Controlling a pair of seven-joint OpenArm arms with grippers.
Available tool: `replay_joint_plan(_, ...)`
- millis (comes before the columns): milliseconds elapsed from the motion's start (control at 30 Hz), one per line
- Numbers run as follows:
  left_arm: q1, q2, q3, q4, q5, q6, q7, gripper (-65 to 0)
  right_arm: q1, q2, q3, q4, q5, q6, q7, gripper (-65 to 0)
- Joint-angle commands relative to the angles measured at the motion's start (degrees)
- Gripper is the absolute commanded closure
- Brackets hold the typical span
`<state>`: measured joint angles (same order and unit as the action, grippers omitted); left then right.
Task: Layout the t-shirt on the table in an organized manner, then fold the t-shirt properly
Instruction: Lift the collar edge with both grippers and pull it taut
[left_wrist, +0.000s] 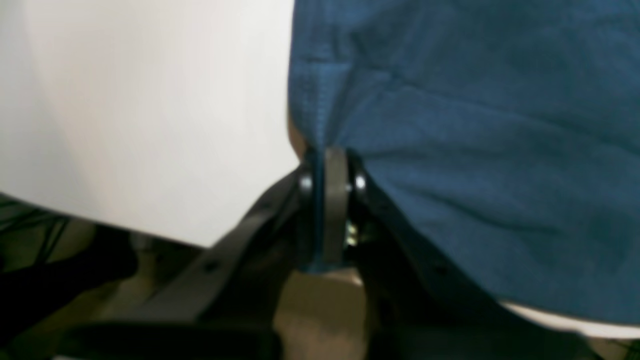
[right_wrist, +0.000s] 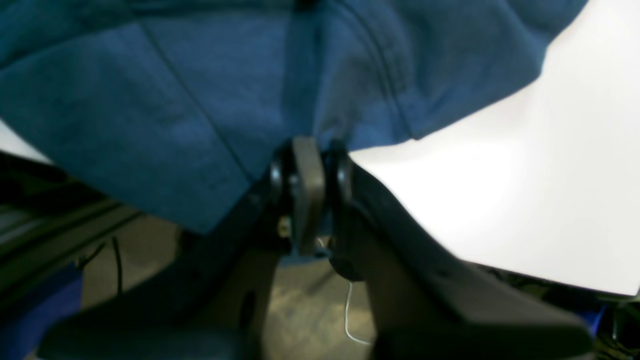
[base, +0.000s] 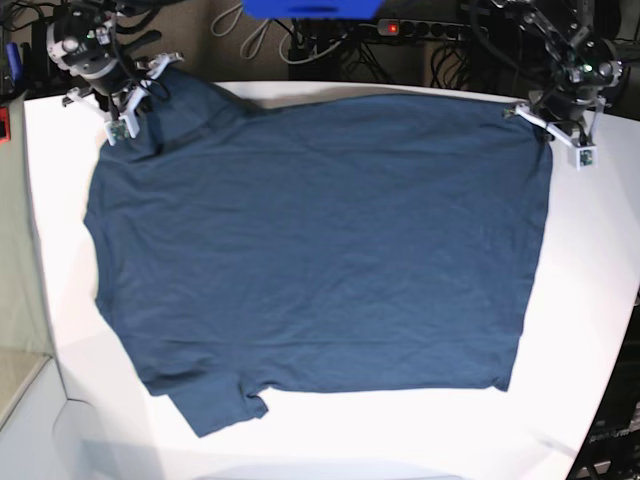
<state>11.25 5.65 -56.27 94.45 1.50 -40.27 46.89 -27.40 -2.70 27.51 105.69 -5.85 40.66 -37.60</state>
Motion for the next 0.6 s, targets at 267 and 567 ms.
replay_joint_plan(267, -0.04, -0.07, -0.21, 8.62, 0.04, 0.27, 2.2, -0.5, 0.72, 0.28, 0.49, 7.5, -0.35, -0.66, -0.24, -4.0)
replay_joint_plan(567, -4.96, -0.33, -0.12, 11.87, -2.6, 0.27, 7.13, -0.5, 3.0, 1.07, 0.23, 8.03, -0.44, -0.66, -0.33, -4.1)
